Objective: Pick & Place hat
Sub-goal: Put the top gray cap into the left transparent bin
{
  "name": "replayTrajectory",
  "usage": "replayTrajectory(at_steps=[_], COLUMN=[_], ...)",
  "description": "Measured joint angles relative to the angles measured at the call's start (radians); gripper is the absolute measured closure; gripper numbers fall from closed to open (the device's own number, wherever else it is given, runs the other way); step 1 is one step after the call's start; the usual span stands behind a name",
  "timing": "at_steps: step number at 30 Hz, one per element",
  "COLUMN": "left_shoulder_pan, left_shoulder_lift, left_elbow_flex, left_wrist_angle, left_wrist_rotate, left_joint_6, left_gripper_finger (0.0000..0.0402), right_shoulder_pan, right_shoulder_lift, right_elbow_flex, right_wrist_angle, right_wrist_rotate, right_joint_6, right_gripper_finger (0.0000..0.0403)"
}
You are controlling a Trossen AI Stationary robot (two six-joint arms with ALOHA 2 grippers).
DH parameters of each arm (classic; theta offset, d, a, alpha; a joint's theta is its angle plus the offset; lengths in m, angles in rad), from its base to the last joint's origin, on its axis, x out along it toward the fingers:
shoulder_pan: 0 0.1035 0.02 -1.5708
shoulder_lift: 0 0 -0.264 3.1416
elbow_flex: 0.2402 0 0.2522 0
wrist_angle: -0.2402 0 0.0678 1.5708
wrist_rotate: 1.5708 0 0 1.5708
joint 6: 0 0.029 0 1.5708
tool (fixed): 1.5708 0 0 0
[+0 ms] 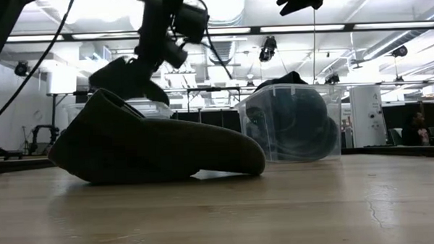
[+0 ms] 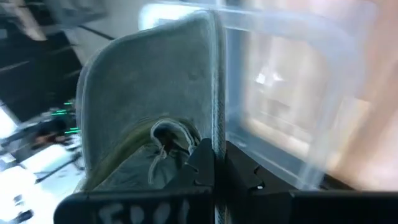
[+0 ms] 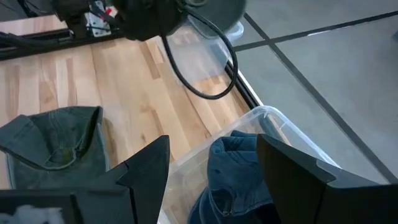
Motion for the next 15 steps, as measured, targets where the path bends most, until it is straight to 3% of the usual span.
replayTrajectory(at_steps=[2,15], left_shoulder_pan=[0.014,0.041], left_shoulder_lift=[-0.001,-0.015], left_elbow_flex=[-0.026,-0.079], left_wrist_angle=[0.004,0.001], left_wrist_rotate=[0.039,0.045], left_joint_6=[0.001,0.068], left_gripper_finger=[0.0395,0.0395], right_shoulder_pan=[0.0,0.0], right_shoulder_lift=[0.0,0.001], right_elbow_flex=[-0.014,-0.031], right_wrist_angle=[0.009,0.016], right_wrist_rotate=[0.0,0.0], right_joint_6=[0.0,-0.002], right_gripper_finger=[0.017,0.017])
